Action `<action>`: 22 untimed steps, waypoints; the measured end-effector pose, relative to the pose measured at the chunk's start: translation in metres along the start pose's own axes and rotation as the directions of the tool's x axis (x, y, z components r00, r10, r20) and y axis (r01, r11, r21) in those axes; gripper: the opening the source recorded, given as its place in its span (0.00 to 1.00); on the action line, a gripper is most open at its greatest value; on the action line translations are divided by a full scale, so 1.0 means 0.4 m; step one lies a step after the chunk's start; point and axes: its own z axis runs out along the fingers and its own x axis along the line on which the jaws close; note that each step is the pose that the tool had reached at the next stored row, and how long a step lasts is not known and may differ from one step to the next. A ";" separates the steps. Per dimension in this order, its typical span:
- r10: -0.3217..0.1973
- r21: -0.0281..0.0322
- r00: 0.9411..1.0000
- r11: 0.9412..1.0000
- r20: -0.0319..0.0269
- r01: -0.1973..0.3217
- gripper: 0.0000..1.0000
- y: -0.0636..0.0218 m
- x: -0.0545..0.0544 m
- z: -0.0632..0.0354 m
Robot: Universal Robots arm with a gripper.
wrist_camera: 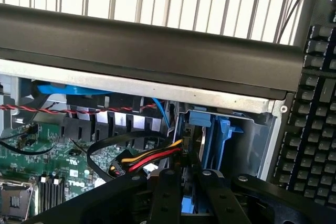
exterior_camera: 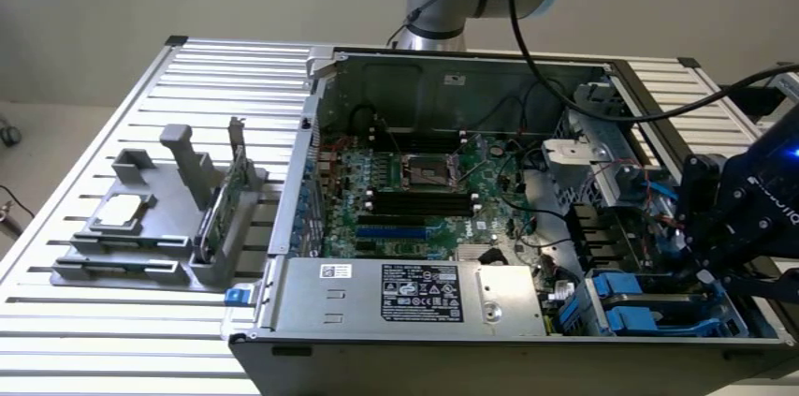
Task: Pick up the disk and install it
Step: 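Insert the first disk wire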
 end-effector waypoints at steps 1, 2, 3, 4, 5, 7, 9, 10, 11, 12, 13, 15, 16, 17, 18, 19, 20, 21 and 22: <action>0.001 0.000 1.000 1.000 0.000 -0.001 0.18 0.000 0.000 0.000; 0.002 0.000 1.000 1.000 0.000 -0.002 0.18 0.000 0.000 -0.001; 0.003 0.000 1.000 1.000 0.000 -0.003 0.18 0.000 0.000 -0.003; 0.004 0.000 1.000 1.000 0.000 -0.004 0.18 0.000 0.000 -0.005; 0.005 0.000 1.000 1.000 -0.001 -0.005 0.18 -0.001 0.000 -0.009; 0.007 0.000 1.000 1.000 -0.001 -0.007 0.18 -0.001 0.000 -0.014; 0.011 0.000 1.000 1.000 -0.001 -0.011 0.18 -0.001 0.000 -0.014; 0.013 0.000 1.000 1.000 -0.002 -0.013 0.18 -0.001 0.000 -0.014; 0.015 0.000 1.000 1.000 -0.001 -0.015 0.18 -0.001 0.000 -0.014; 0.016 -0.001 1.000 1.000 -0.001 -0.016 0.18 -0.001 0.000 -0.014; 0.018 -0.001 1.000 1.000 -0.001 -0.018 0.18 -0.001 0.000 -0.014; 0.022 -0.002 1.000 1.000 -0.001 -0.022 0.18 -0.001 0.000 -0.014; 0.023 -0.003 1.000 1.000 -0.001 -0.023 0.18 -0.001 0.000 -0.013; 0.024 -0.004 1.000 1.000 -0.002 -0.024 0.18 -0.001 0.000 -0.012; 0.025 -0.005 1.000 1.000 -0.002 -0.025 0.18 -0.001 0.000 -0.010; 0.026 -0.006 1.000 1.000 -0.002 -0.026 0.18 -0.001 0.000 -0.009; 0.027 -0.007 1.000 1.000 -0.001 -0.027 0.18 -0.001 0.000 -0.009; 0.027 -0.007 1.000 1.000 -0.001 -0.027 0.18 -0.001 0.000 -0.008; 0.028 -0.007 1.000 1.000 -0.001 -0.028 0.18 -0.001 0.000 -0.008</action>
